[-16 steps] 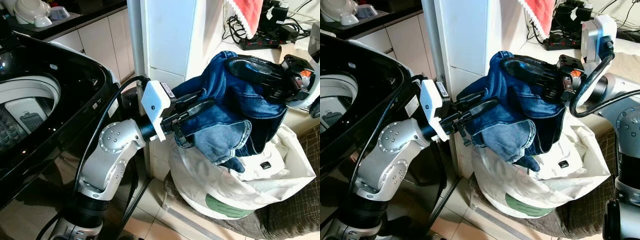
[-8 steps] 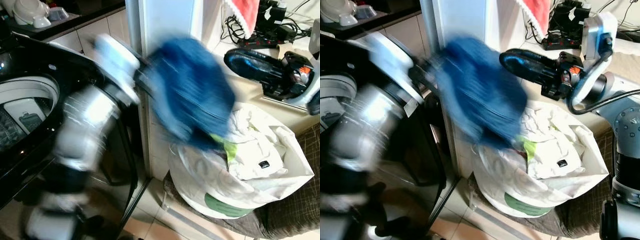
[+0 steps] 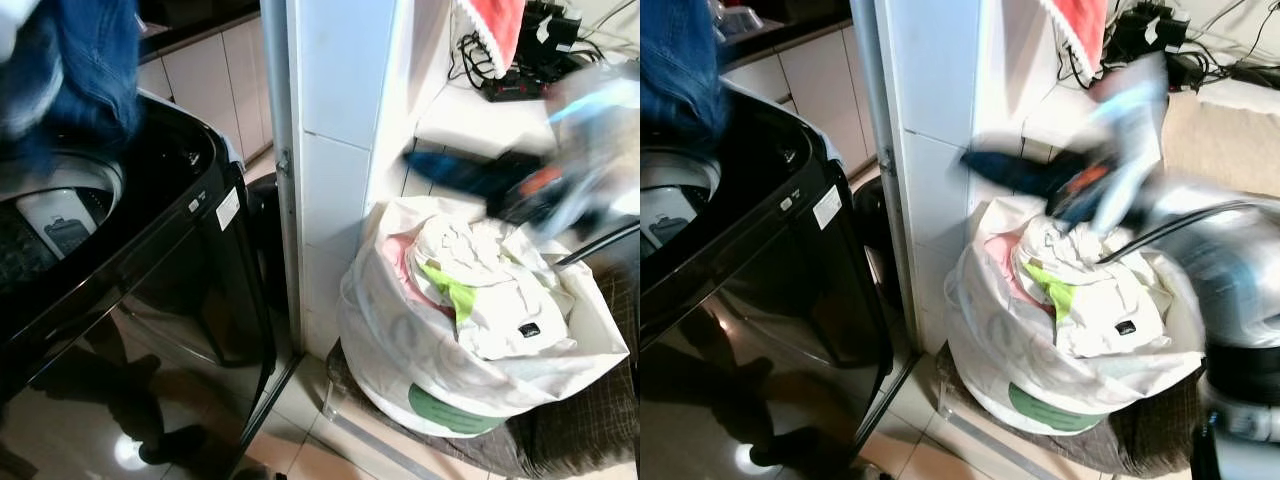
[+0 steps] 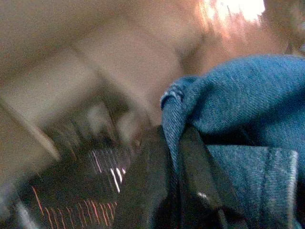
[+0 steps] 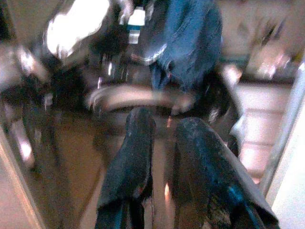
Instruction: Clothes washing
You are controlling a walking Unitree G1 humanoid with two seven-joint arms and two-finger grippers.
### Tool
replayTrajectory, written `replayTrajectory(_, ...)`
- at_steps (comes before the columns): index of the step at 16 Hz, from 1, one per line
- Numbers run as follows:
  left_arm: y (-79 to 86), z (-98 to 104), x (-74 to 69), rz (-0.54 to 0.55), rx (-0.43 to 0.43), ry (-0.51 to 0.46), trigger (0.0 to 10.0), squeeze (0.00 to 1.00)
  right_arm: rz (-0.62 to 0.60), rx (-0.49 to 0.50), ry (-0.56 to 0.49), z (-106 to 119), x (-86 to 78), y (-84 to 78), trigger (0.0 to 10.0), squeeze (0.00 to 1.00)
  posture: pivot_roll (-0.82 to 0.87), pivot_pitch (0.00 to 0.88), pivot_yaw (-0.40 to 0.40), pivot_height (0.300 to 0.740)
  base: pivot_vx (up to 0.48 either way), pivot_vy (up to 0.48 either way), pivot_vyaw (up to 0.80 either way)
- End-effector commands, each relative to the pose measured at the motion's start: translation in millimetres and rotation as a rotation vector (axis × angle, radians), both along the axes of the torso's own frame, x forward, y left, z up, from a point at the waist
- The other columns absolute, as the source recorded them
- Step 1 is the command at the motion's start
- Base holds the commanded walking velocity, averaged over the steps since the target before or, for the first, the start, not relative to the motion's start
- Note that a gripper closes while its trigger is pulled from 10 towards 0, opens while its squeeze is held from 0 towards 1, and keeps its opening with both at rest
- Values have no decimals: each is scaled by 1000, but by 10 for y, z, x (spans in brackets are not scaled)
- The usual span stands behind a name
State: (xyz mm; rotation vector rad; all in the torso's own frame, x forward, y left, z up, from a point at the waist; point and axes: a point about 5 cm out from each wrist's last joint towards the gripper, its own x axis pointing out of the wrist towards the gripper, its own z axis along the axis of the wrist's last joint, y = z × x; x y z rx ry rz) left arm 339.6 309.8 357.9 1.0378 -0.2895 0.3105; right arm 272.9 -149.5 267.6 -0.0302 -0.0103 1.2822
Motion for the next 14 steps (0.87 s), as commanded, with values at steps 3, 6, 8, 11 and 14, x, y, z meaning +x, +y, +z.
replayTrajectory(3,387,-950,108,210,-213,471,10000,0,-5,-57,-11,-158,-38,307,10000,0,-45,0,48,740,0,0,0)
replayTrajectory(6,440,-1237,53,237,-326,595,10000,1000,-19,-50,-2,-181,-48,335,10000,0,-48,0,50,740,0,0,0)
replayTrajectory(8,458,-1306,27,237,-368,644,10000,1000,-32,-52,-3,-189,-44,332,10000,0,-48,0,50,740,0,0,0)
replayTrajectory(11,548,-1332,-72,242,-422,761,10000,1000,-89,-110,6,-258,17,251,10000,0,-42,0,46,740,0,0,0)
replayTrajectory(14,327,-1181,-23,28,-499,702,10000,0,-489,-328,39,-555,448,-79,10000,0,-35,0,48,740,0,0,0)
